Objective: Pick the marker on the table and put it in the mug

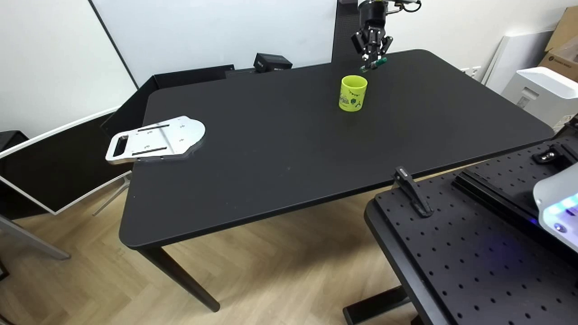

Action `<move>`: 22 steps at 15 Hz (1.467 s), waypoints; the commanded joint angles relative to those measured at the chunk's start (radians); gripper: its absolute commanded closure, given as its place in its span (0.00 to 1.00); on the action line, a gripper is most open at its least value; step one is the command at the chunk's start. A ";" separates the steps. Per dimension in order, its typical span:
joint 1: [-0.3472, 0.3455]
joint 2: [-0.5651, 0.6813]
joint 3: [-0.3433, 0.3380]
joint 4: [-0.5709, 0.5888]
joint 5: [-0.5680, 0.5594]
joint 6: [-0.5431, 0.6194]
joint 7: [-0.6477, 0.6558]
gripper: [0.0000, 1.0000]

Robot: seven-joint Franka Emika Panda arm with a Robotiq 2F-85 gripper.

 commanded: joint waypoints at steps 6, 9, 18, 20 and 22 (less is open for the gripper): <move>-0.016 0.181 0.006 0.269 0.065 -0.124 0.098 0.95; -0.018 0.235 0.008 0.340 0.079 -0.151 0.127 0.95; -0.027 0.355 0.015 0.495 0.101 -0.208 0.187 0.54; -0.026 0.366 0.015 0.520 0.101 -0.210 0.192 0.47; -0.024 0.366 0.013 0.540 0.095 -0.197 0.193 0.34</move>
